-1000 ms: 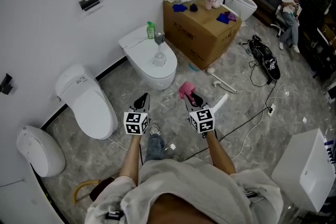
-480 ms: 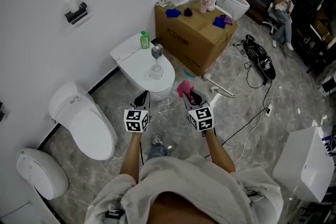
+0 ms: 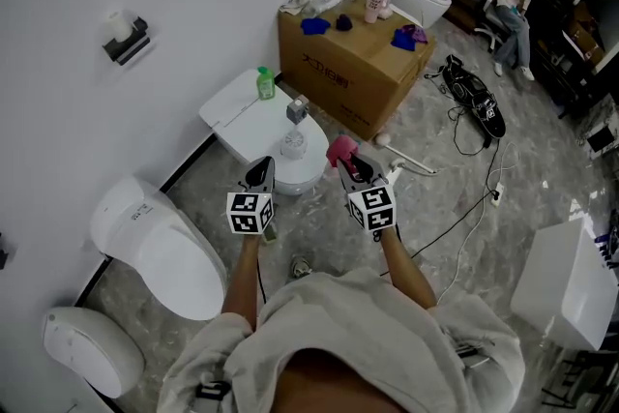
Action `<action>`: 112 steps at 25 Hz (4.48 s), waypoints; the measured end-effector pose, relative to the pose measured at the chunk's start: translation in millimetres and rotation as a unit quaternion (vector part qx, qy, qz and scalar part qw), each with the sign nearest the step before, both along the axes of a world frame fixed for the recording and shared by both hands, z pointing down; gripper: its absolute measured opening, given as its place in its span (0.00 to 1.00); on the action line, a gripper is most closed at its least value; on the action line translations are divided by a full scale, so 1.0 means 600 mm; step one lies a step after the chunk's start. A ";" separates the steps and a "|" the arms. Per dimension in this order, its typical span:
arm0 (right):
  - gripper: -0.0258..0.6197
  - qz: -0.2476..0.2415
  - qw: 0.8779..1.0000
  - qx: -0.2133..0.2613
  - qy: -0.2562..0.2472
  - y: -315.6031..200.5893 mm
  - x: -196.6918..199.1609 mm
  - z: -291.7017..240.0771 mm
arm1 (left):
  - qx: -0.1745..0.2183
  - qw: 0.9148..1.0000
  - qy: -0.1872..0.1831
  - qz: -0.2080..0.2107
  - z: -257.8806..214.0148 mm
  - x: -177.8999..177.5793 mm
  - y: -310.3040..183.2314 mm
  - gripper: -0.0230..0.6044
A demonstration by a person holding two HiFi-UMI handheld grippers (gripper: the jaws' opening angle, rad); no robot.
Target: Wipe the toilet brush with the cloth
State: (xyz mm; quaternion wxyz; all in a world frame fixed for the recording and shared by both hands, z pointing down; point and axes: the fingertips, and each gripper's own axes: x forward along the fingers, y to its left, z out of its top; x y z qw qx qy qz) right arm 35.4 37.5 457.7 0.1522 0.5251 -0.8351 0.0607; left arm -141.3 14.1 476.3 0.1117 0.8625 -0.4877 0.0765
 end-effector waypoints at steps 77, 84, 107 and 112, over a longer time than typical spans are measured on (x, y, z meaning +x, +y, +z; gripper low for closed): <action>0.20 -0.069 0.985 -0.144 -0.063 -0.326 -0.044 0.206 | -0.107 0.989 -0.073 0.066 0.203 0.125 -0.360 0.07; 0.20 -0.085 0.981 -0.162 -0.061 -0.323 -0.084 0.238 | -0.110 0.988 -0.086 0.072 0.203 0.129 -0.365 0.07; 0.19 -0.128 0.971 -0.201 0.005 -0.362 -0.101 0.328 | -0.113 0.988 -0.080 0.066 0.202 0.127 -0.374 0.07; 0.19 -0.139 0.969 -0.203 0.019 -0.361 -0.097 0.334 | -0.114 0.987 -0.087 0.065 0.203 0.126 -0.376 0.07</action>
